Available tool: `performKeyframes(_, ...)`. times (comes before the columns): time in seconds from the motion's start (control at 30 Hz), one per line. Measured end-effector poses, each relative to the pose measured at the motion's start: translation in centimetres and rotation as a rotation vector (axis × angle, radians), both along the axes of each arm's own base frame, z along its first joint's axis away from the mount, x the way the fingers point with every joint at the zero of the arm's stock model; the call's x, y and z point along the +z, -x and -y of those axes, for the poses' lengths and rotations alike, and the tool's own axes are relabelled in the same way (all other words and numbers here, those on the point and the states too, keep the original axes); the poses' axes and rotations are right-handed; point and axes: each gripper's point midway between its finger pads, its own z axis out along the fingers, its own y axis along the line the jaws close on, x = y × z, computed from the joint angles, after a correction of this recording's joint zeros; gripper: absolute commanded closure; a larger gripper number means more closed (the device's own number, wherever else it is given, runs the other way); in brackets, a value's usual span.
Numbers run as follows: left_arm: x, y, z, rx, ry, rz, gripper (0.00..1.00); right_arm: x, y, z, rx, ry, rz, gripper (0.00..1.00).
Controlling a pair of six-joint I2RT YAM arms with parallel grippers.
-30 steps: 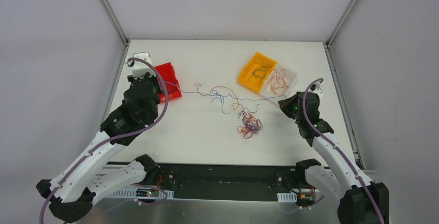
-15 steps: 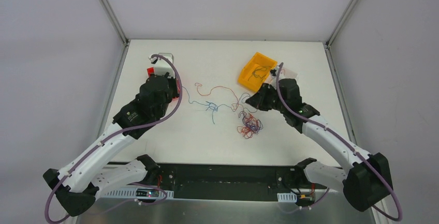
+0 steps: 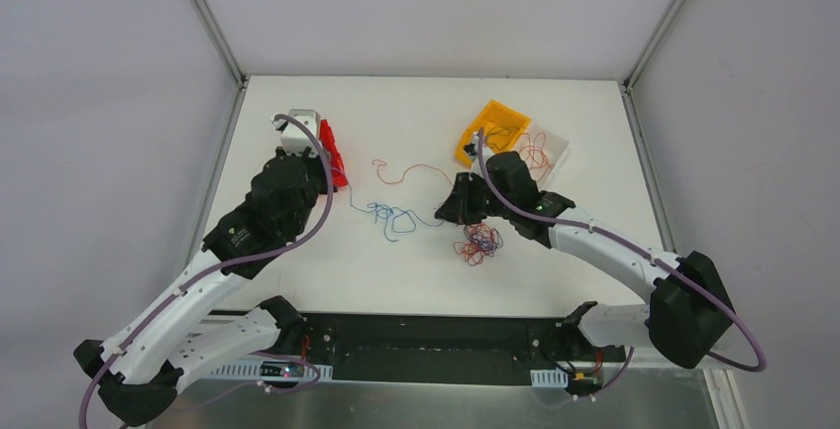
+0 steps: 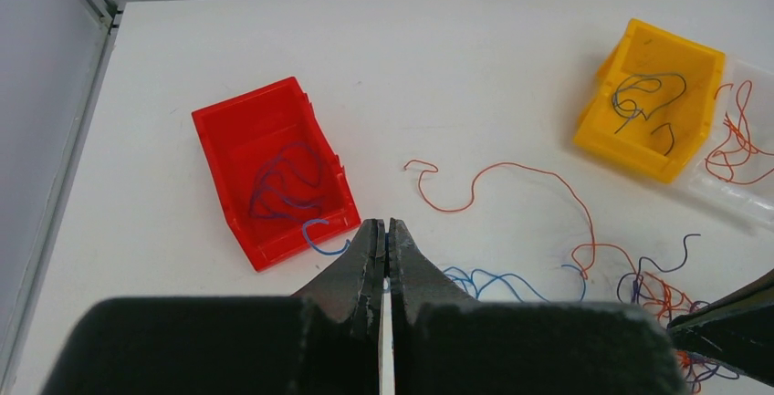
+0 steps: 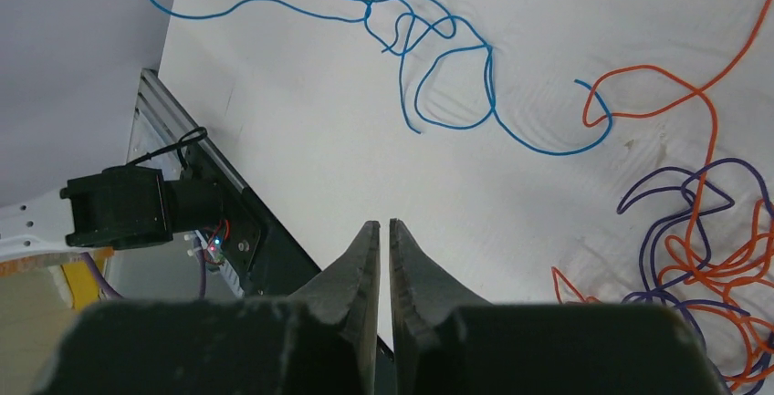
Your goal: Untangle the cables
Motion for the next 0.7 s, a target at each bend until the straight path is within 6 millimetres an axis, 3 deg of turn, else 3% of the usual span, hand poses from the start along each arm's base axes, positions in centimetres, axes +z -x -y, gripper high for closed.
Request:
performKeyframes(0.1,0.1,0.3,-0.2,-0.002,0.005,0.006,1.0,-0.4,0.7,-0.3,0.025,0.013,-0.007,0.81)
performKeyframes(0.27,0.4,0.8,-0.1,-0.033,0.013,0.012,1.0,-0.8,0.8,0.0,0.027,0.031,-0.003,0.35)
performKeyframes(0.37,0.0,1.1,0.0,-0.056,-0.005,-0.002,1.0,-0.8,0.8,0.1,0.022,0.038,0.004,0.18)
performKeyframes(0.5,-0.7,1.4,0.1,-0.088,-0.054,-0.029,1.0,-0.7,0.7,0.2,0.026,0.042,0.02,0.12)
performKeyframes(0.7,-1.0,2.1,0.6,-0.153,-0.078,-0.042,1.0,-1.3,0.5,-0.9,0.062,0.075,0.019,0.1)
